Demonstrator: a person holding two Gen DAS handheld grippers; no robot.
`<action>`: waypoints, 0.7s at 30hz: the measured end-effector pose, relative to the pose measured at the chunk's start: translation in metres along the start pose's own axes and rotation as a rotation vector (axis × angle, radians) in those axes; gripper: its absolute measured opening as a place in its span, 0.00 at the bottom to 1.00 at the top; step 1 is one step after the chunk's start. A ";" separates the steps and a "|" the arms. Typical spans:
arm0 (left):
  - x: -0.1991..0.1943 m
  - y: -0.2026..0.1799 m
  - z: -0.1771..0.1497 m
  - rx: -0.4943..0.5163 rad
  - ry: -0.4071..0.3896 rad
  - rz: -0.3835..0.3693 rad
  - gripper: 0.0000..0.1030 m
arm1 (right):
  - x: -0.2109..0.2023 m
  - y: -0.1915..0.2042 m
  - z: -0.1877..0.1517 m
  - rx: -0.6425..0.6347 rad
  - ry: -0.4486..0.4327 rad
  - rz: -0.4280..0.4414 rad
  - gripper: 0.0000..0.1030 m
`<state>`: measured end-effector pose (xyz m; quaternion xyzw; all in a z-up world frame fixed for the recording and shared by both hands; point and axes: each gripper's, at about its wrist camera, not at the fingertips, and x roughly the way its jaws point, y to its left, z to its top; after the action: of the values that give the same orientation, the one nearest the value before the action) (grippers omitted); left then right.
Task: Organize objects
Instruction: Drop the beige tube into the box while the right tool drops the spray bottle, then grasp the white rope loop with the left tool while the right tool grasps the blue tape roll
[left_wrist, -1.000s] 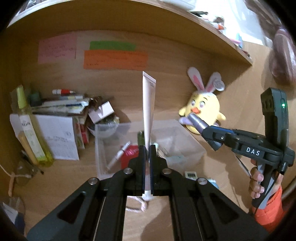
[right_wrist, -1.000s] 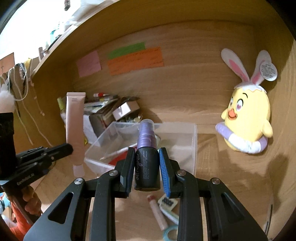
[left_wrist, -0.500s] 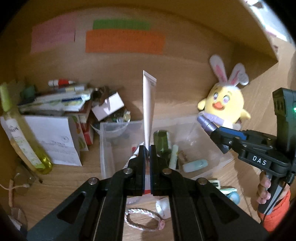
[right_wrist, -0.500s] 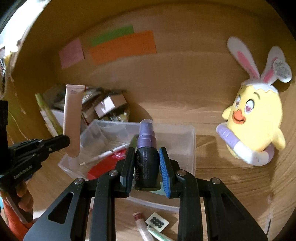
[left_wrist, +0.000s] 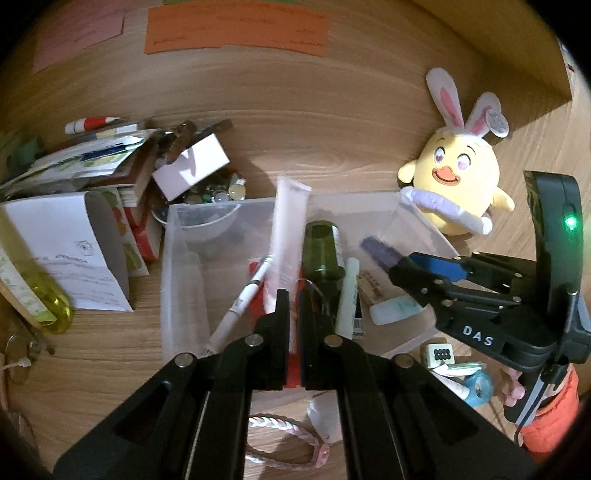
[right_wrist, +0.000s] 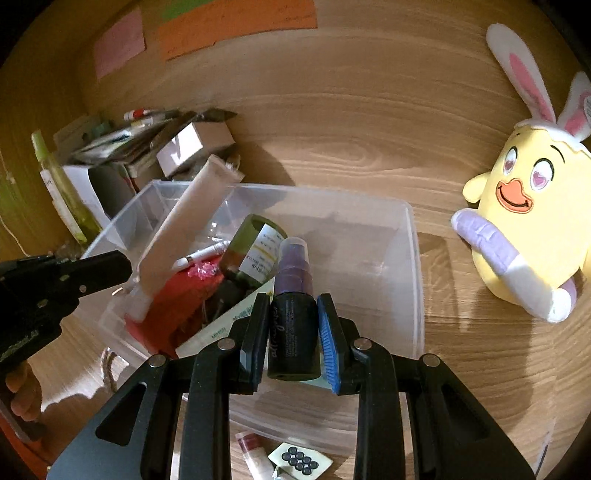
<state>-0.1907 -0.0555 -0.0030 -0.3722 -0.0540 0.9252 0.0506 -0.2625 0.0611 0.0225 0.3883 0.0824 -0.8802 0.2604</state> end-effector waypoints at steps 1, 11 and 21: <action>0.000 -0.001 0.000 0.002 -0.002 0.001 0.03 | 0.000 0.000 0.000 -0.002 -0.002 -0.007 0.23; -0.020 -0.008 -0.001 0.009 -0.027 -0.015 0.26 | -0.022 0.004 0.003 -0.012 -0.032 -0.003 0.33; -0.073 -0.020 -0.011 0.039 -0.143 0.013 0.73 | -0.080 0.004 -0.015 -0.039 -0.139 -0.008 0.48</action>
<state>-0.1299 -0.0453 0.0420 -0.3045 -0.0370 0.9506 0.0477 -0.2059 0.0947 0.0702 0.3209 0.0826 -0.9042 0.2696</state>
